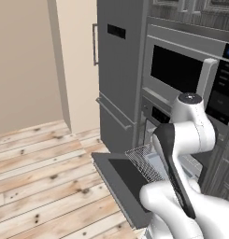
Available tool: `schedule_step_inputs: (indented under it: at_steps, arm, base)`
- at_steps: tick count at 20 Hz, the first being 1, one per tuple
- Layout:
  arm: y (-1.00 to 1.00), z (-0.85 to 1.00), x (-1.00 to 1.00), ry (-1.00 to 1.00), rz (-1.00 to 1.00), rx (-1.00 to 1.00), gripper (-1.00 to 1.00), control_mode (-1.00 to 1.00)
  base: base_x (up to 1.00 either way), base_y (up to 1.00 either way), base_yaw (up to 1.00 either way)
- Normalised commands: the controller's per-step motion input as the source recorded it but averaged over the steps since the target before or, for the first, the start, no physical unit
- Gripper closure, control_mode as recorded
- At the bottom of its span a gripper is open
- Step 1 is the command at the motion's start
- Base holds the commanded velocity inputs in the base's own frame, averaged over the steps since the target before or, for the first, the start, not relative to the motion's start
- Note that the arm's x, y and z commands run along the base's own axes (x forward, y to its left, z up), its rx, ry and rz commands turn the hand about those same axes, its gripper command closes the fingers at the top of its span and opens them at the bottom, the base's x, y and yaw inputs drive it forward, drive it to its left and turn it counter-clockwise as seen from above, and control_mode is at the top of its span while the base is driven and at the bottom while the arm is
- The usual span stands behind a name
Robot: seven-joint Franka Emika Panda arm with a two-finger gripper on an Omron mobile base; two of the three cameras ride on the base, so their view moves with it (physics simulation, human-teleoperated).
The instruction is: Take the baked cake out of the oven and place it on the plate for cooling. Then close the oven door.
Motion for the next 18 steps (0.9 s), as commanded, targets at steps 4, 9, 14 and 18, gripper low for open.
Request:
schedule_step_inputs:
  at_steps: [4, 9, 14, 18]
  arm:
    - [-0.04, -0.38, 0.58, 0.0, 0.0, -0.01, -1.0, -1.0]
    - [0.11, -0.52, 0.51, 0.0, 0.0, -0.07, -1.0, -1.0]
    - [0.05, -0.59, 0.54, 0.0, 0.0, -0.12, -1.0, -1.0]
    - [-0.04, -0.67, 0.56, 0.01, 0.0, -0.09, -1.0, -1.0]
  base:
    - [0.0, 0.0, 0.0]
    - [0.0, 0.0, 0.0]
    - [0.0, 0.0, 0.0]
    - [0.0, 0.0, 0.0]
